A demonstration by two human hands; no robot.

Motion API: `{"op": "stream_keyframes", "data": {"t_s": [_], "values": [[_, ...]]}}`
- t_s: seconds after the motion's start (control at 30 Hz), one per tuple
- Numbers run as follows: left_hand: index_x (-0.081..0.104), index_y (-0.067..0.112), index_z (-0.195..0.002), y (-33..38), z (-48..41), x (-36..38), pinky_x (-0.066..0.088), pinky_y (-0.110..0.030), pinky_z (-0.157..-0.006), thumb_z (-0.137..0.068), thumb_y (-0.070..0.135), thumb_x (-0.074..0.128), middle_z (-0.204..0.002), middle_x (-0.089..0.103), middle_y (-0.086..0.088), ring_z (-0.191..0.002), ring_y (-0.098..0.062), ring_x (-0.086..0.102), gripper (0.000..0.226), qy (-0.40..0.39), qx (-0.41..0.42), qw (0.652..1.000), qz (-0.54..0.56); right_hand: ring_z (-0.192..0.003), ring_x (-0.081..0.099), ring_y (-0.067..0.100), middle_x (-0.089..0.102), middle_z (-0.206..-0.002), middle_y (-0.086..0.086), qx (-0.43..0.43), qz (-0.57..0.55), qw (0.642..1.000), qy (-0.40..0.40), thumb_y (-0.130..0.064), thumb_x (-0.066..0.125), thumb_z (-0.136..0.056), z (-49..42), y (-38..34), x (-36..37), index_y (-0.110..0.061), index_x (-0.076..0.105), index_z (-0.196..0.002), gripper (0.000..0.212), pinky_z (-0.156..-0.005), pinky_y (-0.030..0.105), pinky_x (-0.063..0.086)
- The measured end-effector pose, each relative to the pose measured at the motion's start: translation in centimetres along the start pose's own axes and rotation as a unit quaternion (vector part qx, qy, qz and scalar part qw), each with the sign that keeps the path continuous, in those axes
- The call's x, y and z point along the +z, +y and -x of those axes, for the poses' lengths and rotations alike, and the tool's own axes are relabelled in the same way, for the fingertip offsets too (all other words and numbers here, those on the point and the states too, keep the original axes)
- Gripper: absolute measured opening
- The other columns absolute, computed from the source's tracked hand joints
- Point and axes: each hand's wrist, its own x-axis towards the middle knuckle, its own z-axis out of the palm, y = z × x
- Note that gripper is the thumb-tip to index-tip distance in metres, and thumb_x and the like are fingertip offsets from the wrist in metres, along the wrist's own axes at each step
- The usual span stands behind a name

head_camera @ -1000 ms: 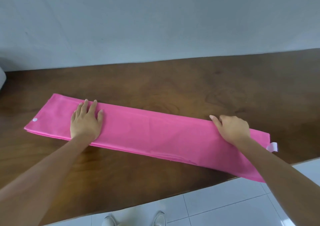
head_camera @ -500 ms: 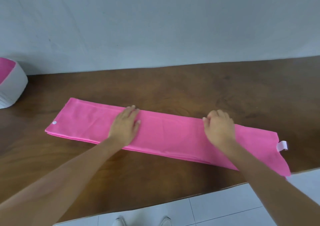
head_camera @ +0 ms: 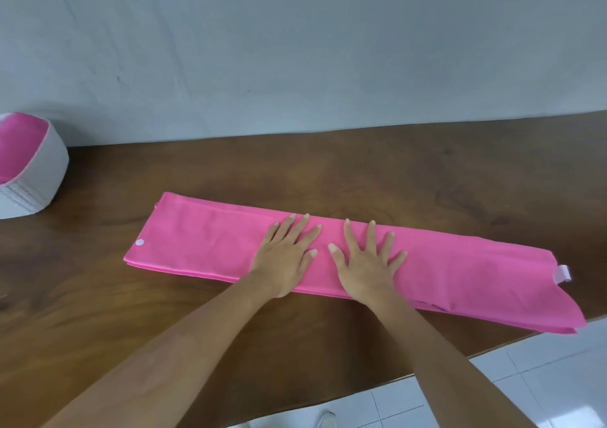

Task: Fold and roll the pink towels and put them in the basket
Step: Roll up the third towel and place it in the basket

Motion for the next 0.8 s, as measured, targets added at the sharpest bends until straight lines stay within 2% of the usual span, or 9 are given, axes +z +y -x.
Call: {"op": "stream_keyframes", "data": {"t_s": [0.1,0.23,0.43,0.6,0.8], "values": [[-0.008,0.039,-0.16,-2.1,1.0,0.1,-0.005,-0.048,-0.126,-0.103,0.064,0.007,-0.17,-0.013,0.004,-0.155,-0.024,-0.017,0.064,-0.003,-0.039,0.999,-0.009,-0.149,-0.022,0.047,-0.023,-0.166,0.006,0.01,0.037,0.999,0.006,-0.088,0.0,-0.079,0.1,-0.3,0.5,-0.049,-0.02,-0.153,0.086,-0.112,0.071,-0.014],[-0.013,0.041,-0.159,-6.0,2.0,-0.2,-0.003,-0.054,-0.125,-0.093,0.078,0.002,-0.168,-0.018,0.003,-0.154,-0.03,-0.019,0.077,-0.008,-0.102,0.995,-0.011,-0.15,-0.02,0.045,-0.021,-0.167,0.005,0.023,0.062,0.998,0.017,-0.086,-0.005,-0.077,0.1,-0.6,0.8,-0.05,-0.022,-0.152,0.084,-0.114,0.071,-0.011],[-0.016,0.038,-0.159,-11.9,4.0,-1.4,-0.003,-0.049,-0.127,-0.095,0.072,-0.003,-0.169,-0.018,0.0,-0.155,-0.031,-0.017,0.074,-0.004,-0.156,0.988,-0.008,-0.152,-0.019,0.041,-0.02,-0.167,0.002,0.035,0.063,0.997,0.014,-0.073,-0.013,-0.082,0.2,-0.9,0.9,-0.053,-0.022,-0.151,0.073,-0.117,0.069,-0.008],[-0.014,0.035,-0.16,-16.5,6.1,-2.0,-0.005,-0.045,-0.127,-0.094,0.073,-0.002,-0.169,-0.016,-0.002,-0.156,-0.027,-0.015,0.077,0.017,-0.194,0.981,-0.017,-0.152,-0.018,0.04,-0.022,-0.167,0.001,0.042,0.075,0.996,0.013,-0.07,-0.005,-0.092,0.3,-1.0,1.0,-0.053,-0.023,-0.151,0.064,-0.118,0.067,-0.008],[-0.011,0.032,-0.161,-18.5,7.2,-2.2,-0.001,-0.046,-0.127,-0.092,0.074,-0.003,-0.168,-0.017,-0.009,-0.156,-0.023,-0.015,0.08,0.024,-0.209,0.977,-0.021,-0.152,-0.018,0.039,-0.022,-0.167,0.0,0.044,0.078,0.996,0.013,-0.074,-0.013,-0.082,0.3,-1.0,0.9,-0.052,-0.024,-0.151,0.073,-0.118,0.066,-0.008]]}}
